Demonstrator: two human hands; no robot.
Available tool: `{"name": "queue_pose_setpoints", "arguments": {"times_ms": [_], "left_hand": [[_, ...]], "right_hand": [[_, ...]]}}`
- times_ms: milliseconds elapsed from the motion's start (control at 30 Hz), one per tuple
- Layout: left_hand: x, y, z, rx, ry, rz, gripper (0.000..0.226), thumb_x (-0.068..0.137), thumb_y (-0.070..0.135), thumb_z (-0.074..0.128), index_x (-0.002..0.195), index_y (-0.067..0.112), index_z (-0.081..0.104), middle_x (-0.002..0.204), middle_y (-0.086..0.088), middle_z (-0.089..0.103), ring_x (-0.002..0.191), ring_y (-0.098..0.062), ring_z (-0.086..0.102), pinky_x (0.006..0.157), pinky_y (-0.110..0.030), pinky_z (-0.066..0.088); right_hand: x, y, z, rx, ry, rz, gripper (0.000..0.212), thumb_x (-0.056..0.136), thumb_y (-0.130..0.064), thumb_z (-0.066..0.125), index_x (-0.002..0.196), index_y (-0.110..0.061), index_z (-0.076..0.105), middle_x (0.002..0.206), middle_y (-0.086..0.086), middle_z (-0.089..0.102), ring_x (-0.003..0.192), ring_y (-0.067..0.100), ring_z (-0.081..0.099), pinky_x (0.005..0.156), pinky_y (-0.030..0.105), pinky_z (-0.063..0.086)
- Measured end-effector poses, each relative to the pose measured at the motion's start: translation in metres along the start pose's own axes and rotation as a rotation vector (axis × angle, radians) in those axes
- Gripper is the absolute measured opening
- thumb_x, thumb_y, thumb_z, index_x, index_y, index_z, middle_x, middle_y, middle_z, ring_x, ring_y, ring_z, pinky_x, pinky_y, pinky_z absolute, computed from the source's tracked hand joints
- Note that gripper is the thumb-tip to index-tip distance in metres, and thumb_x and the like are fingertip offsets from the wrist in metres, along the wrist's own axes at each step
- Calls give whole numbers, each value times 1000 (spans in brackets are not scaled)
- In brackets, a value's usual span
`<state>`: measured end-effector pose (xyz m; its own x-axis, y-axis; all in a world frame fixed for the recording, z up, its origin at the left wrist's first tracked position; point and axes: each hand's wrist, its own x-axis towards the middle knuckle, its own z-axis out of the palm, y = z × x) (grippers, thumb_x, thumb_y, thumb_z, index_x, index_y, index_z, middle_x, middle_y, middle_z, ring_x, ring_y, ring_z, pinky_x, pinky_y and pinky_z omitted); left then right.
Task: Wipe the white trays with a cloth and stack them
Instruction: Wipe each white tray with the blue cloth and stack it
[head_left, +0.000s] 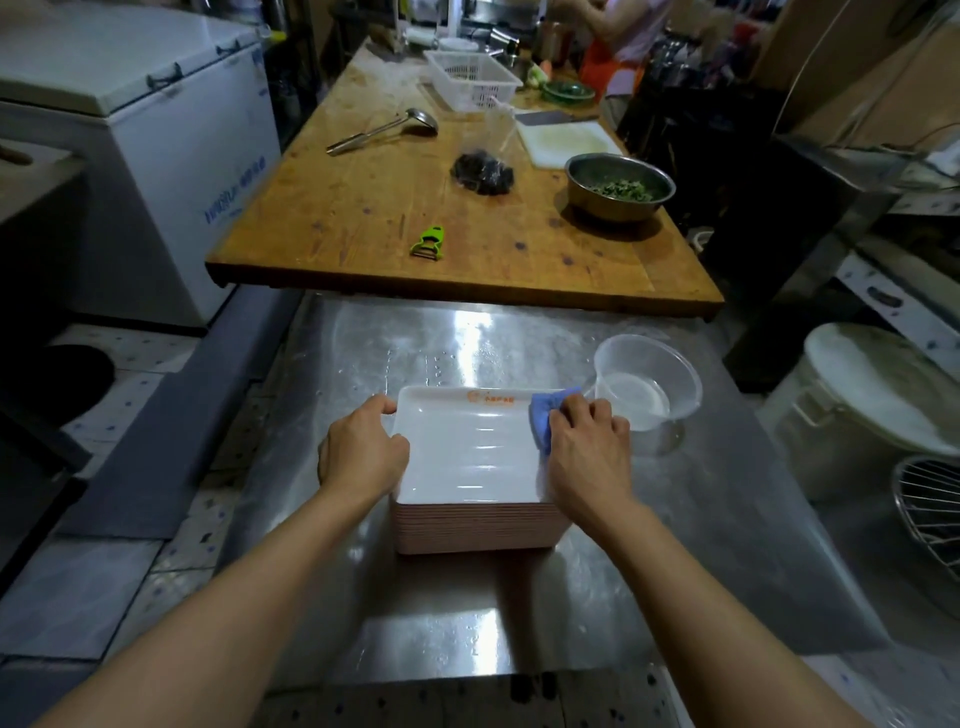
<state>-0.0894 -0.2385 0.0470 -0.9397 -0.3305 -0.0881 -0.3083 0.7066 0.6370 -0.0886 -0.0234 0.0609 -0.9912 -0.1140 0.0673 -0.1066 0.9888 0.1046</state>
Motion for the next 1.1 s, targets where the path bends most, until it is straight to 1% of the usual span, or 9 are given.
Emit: {"name": "queue_pose_setpoints", "arguments": {"times_ms": [133,267,400,500,567,667,833,1000,1100], "left_hand": [[-2,1,0,-44,-9,-28,39,82,10,53,118,24,60,97,-7,68,93,-29,59,77,-32,45],[-3,-7,-1,-194,-45,-100,31,83,15,57,108,31,65,70,4,65,78,-24,62,69,-30,47],[1,-14,-3,-420,-197,-126,43,84,3,53,118,26,65,69,-5,64,66,-25,56,78,-45,57],[1,-15,-7,-495,-276,-135,52,84,-3,46,124,26,61,66,-4,60,57,-20,52,53,-28,49],[1,-15,-9,-495,-303,-130,56,84,-4,44,128,27,58,67,-3,58,55,-18,51,46,-23,43],[3,-15,-11,-495,-335,-148,62,81,-6,42,131,29,55,67,-4,58,55,-19,52,50,-24,43],[3,-16,-8,-483,-303,-160,64,77,-7,42,127,29,59,60,-2,54,59,-23,47,62,-34,44],[1,-11,-7,-408,-237,-145,60,76,-1,43,122,33,61,93,-11,69,78,-32,60,76,-40,54],[-4,-4,-2,-220,-135,-64,47,81,12,52,122,32,60,105,-13,67,94,-34,61,81,-39,53]], "right_hand": [[-25,2,-2,102,-19,-10,32,84,-8,41,112,-9,56,124,8,47,107,27,41,84,32,33],[-39,-24,-3,356,-53,2,32,81,1,44,110,-4,57,125,11,45,110,26,43,80,24,35],[-30,-67,-2,446,-54,-140,31,82,0,47,111,-6,56,126,10,42,108,26,40,83,29,39],[-7,-88,2,413,-29,-208,29,86,-6,48,115,-6,53,128,11,40,106,28,40,81,29,33],[10,-97,2,380,-31,-220,33,88,-9,49,120,-8,51,131,11,39,108,29,40,80,29,31],[26,-105,0,351,-52,-193,40,87,-12,51,126,-12,49,134,11,38,116,31,38,81,32,34],[-1,-100,-5,504,-88,-241,31,83,-12,54,113,-16,62,119,7,51,105,30,50,74,31,29],[-30,-90,-10,455,-69,-275,26,90,-20,46,110,-22,62,116,0,51,102,24,48,73,32,21],[-37,-76,-11,345,-43,-261,25,88,-22,44,107,-22,60,115,-1,50,101,23,45,77,34,21]]}}
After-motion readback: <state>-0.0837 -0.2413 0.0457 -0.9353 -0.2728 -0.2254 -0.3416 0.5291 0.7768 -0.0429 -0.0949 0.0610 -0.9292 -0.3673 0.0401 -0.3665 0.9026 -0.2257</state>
